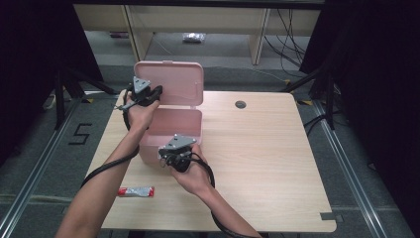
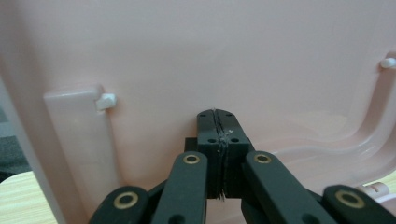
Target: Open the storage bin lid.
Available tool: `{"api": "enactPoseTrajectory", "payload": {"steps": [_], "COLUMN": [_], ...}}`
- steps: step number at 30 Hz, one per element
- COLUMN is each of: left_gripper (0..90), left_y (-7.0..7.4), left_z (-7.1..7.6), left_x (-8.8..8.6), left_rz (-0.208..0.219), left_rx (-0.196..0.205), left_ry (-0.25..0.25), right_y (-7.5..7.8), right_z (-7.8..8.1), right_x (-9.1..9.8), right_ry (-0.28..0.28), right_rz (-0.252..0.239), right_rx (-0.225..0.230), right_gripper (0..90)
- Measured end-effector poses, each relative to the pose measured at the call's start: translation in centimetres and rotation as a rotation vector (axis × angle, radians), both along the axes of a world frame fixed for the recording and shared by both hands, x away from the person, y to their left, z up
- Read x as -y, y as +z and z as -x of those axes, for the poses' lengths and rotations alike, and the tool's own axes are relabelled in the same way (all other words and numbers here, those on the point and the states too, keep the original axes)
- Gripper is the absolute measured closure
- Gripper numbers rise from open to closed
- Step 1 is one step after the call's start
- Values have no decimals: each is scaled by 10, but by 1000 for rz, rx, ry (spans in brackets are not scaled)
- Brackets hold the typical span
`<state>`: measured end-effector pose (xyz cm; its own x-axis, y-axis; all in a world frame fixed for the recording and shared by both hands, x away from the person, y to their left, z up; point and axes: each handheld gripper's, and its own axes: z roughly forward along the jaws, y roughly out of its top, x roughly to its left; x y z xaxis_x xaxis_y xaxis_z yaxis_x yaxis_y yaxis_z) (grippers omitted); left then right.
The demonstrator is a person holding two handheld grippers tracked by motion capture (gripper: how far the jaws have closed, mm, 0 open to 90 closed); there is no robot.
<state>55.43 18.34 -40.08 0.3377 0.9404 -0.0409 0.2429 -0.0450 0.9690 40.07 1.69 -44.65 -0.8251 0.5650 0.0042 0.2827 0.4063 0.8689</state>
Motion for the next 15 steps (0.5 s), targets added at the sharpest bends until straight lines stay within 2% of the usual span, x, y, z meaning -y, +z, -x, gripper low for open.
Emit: {"api": "enactPoseTrajectory", "payload": {"steps": [15], "left_gripper": [887], "left_y": [-4], "left_z": [-5], "left_x": [2], "left_rz": [-9], "left_rx": [-33], "left_ry": [-1], "right_y": [0], "right_z": [0], "right_x": [0], "right_ry": [-1], "right_rz": [0], "right_rx": [-3], "right_gripper": [900]}}
